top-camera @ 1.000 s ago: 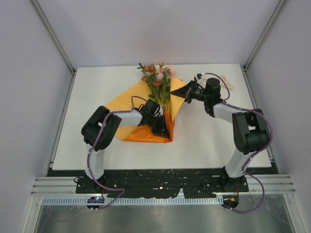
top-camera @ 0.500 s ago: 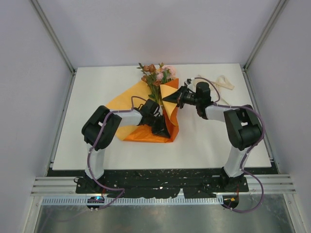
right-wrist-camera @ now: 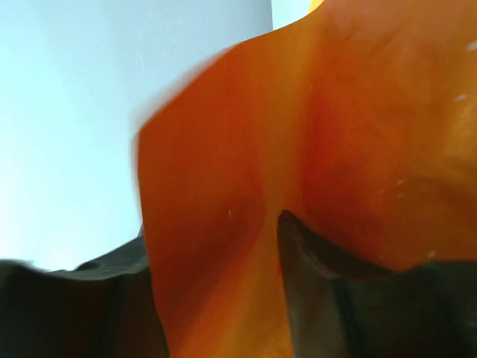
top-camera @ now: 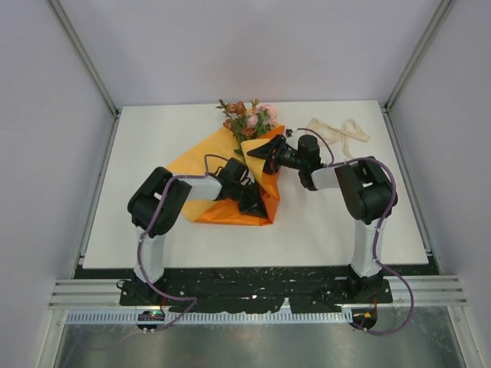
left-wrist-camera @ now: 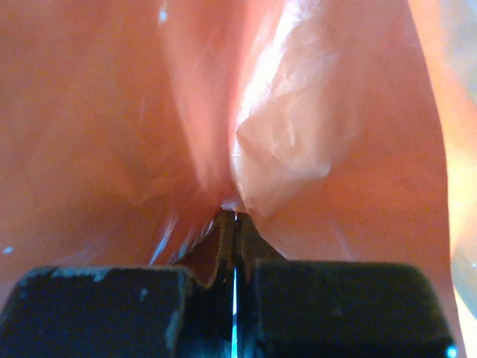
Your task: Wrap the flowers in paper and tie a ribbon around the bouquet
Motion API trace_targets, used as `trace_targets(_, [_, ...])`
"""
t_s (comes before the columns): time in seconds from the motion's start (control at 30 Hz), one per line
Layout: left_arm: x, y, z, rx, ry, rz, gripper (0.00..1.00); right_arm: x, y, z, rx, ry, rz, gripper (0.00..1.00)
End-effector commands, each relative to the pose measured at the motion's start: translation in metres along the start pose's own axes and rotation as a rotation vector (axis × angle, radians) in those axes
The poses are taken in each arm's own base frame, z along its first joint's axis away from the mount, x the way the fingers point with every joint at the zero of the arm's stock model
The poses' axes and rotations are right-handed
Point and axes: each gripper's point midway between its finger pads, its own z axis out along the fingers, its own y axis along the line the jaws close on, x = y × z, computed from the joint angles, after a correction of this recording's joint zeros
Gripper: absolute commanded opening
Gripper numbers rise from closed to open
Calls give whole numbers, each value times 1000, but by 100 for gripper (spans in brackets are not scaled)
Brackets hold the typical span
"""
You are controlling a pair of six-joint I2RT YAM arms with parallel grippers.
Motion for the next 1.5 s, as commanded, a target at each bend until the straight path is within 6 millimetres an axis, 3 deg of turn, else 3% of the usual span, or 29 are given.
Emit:
trace_targets(0.0, [-5, 37, 2, -120, -57, -21, 0, 8, 34, -24, -24, 64, -126, 62])
trace_targets(0.03, [-5, 38, 1, -121, -60, -23, 0, 6, 45, -39, -20, 53, -164, 71])
trace_targets(0.07, [-5, 39, 2, -118, -60, -22, 0, 10, 27, -50, 61, 77, -152, 80])
trace_targets(0.1, [-3, 40, 2, -122, -59, -26, 0, 8, 35, -67, 90, 59, -190, 86])
trace_targets(0.13, [-4, 40, 2, -121, -61, -26, 0, 11, 13, -81, 194, 72, -205, 96])
trace_targets(0.17, [-4, 41, 2, -122, -61, -28, 0, 6, 17, -98, 225, 56, -333, 99])
trace_targets(0.2, [-5, 41, 2, -121, -62, -27, 0, 14, -1, -113, 328, 82, -294, 95])
trace_targets(0.23, [-4, 41, 3, -122, -60, -29, 0, 10, 6, -121, 342, 92, -444, 95])
trace_targets(0.33, [-5, 42, 4, -122, -60, -29, 0, 24, -10, -146, 507, 164, -502, 95])
trace_targets(0.5, [-5, 42, 4, -125, -63, -30, 0, 35, -30, -160, 581, 231, -570, 96])
trace_targets(0.57, [-6, 42, 3, -128, -66, -31, 0, 40, -39, -164, 605, 269, -571, 100])
trace_targets(0.6, [-5, 43, 4, -130, -62, -31, 0, 44, -43, -166, 617, 292, -544, 92])
trace_targets(0.67, [-7, 42, 4, -133, -64, -26, 0, 53, -46, -171, 630, 326, -508, 86])
trace_targets(0.8, [-6, 44, 5, -139, -60, -29, 0, 73, -36, -172, 584, 385, -476, 82])
trace_targets(0.87, [-6, 45, 5, -139, -59, -31, 0, 77, -33, -172, 579, 401, -485, 75])
trace_targets(0.93, [-6, 45, 5, -141, -59, -32, 0, 73, -36, -172, 594, 390, -505, 60])
trace_targets(0.97, [-6, 44, 6, -140, -59, -32, 0, 71, -37, -172, 601, 387, -511, 43])
trace_targets(1.1, [-7, 46, 6, -145, -60, -33, 0, 73, -29, -159, 555, 391, -522, 9])
trace_targets(1.27, [-7, 49, 8, -153, -55, -37, 0, 89, 1, -124, 367, 374, -398, 5])
trace_targets(1.4, [-7, 50, 7, -158, -57, -34, 0, 92, 4, -94, 265, 344, -327, 5])
trace_targets(1.47, [-6, 51, 7, -159, -55, -34, 0, 95, -4, -83, 253, 350, -265, 5])
